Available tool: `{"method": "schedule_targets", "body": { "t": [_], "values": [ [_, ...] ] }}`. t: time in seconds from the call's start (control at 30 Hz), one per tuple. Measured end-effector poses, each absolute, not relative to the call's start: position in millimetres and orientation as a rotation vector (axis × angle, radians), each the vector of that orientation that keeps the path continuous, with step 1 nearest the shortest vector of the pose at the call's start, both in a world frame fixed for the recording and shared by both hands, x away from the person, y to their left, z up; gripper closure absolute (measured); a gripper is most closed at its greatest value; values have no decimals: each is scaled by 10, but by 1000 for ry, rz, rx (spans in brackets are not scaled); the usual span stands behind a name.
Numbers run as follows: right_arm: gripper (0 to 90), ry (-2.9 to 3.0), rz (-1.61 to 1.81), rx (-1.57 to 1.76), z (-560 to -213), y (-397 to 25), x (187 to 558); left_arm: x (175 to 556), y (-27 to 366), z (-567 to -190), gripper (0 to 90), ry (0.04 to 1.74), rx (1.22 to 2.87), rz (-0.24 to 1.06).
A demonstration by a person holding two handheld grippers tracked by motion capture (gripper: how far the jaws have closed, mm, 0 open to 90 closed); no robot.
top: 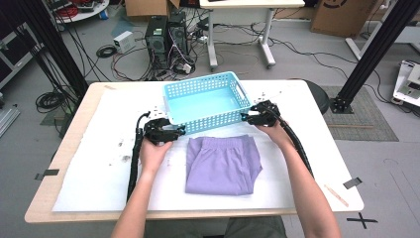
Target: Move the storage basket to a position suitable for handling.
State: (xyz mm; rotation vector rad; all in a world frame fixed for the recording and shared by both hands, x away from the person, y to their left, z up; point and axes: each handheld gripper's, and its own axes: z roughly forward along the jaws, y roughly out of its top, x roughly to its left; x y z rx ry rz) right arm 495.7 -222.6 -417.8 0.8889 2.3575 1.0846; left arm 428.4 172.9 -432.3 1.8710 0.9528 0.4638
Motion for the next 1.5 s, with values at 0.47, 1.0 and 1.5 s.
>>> {"method": "schedule_targets", "body": {
  "t": [0.47, 1.0, 1.5],
  "values": [
    [469, 2376, 1073, 877, -4119, -2371, 4760, 4323, 1657, -4322, 319, 917, 1861, 460],
    [469, 2369, 1072, 885, -4103, -2624, 4555, 4441, 1460, -4265, 299, 880, 1915, 418],
    [470, 2379, 1066, 858, -4136, -2711, 4391, 4455, 1337, -4283, 285, 868, 1955, 452]
  ]
}}
